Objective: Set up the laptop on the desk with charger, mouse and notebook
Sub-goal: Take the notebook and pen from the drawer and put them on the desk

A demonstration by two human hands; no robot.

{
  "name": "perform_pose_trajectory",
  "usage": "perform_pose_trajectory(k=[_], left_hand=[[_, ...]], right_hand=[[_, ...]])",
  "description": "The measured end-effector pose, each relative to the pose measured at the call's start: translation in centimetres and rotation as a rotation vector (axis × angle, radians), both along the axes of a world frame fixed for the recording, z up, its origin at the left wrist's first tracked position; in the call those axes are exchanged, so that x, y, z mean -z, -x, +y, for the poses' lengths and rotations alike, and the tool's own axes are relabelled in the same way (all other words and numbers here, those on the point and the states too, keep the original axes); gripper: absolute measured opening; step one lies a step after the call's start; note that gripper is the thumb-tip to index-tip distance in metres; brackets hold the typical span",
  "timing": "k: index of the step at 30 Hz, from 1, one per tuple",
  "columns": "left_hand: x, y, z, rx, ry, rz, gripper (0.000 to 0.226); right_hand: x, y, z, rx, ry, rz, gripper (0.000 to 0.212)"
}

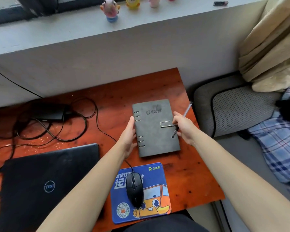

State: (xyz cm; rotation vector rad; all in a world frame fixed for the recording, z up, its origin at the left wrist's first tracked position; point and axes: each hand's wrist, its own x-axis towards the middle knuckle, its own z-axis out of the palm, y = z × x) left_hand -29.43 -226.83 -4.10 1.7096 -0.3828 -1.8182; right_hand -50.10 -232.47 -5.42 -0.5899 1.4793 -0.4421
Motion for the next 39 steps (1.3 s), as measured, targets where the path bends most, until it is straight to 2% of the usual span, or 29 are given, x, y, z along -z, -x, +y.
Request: perform_pose_trajectory(k=[3,6,8,12,14,16,20,25,29,32,36,39], left_hand=[[0.1,0.1,0.4,0.010,0.015,0.010,0.035],[-0.8,-0.2,0.6,0.048,0.014,-0.078,0.060],[-1.6,-0.9,1.0,0.139,0.099,-0.305,0.063],[-1.2,-4.6,3.8,0.379,0.260,-0.938,0.065],[-0.3,-6.5,5.6,0.495,0.236,-1.137,0.068],[0.6,-9.0,8.1,0.605,0.114,-1.238,0.073],[2.2,-12.8,12.7,0.645,-0.146,-1.109,0.082],[2.4,-13.9,12.8,0.628,-0.173,-1.015,0.081],[2.4,-14.4,13.0,0.670,-0.176,-1.024,0.076],[3.0,-14.9,13.5,0.701,-0.174,-1.044,0.070],[3.6,-15.6,13.5,0.725,-0.173,-1.050,0.064],[3.7,-15.7,13.4,0.743,-0.171,-1.036,0.064]], right_hand=[[0.5,0.7,0.3,0.049,0.015,-0.010,0.063],[0.4,1.3,0.6,0.102,0.051,0.099,0.050],[0.3,1.3,0.8,0.113,0.113,0.211,0.041],[0.5,-0.5,0.5,0.027,0.230,0.298,0.032],[0.2,-1.7,0.2,-0.038,0.251,0.332,0.027],[0.2,-4.1,0.4,-0.094,0.250,0.300,0.017],[0.5,-9.1,1.7,-0.234,0.327,0.238,0.023],[0.5,-14.2,2.8,-0.550,0.506,0.372,0.035],[1.4,-16.7,4.0,-0.615,0.727,0.517,0.025],[2.7,-18.0,5.4,-0.640,0.824,0.604,0.025],[4.0,-18.4,7.0,-0.911,0.747,0.837,0.040],[3.9,-18.5,7.8,-0.991,0.714,0.883,0.049]])
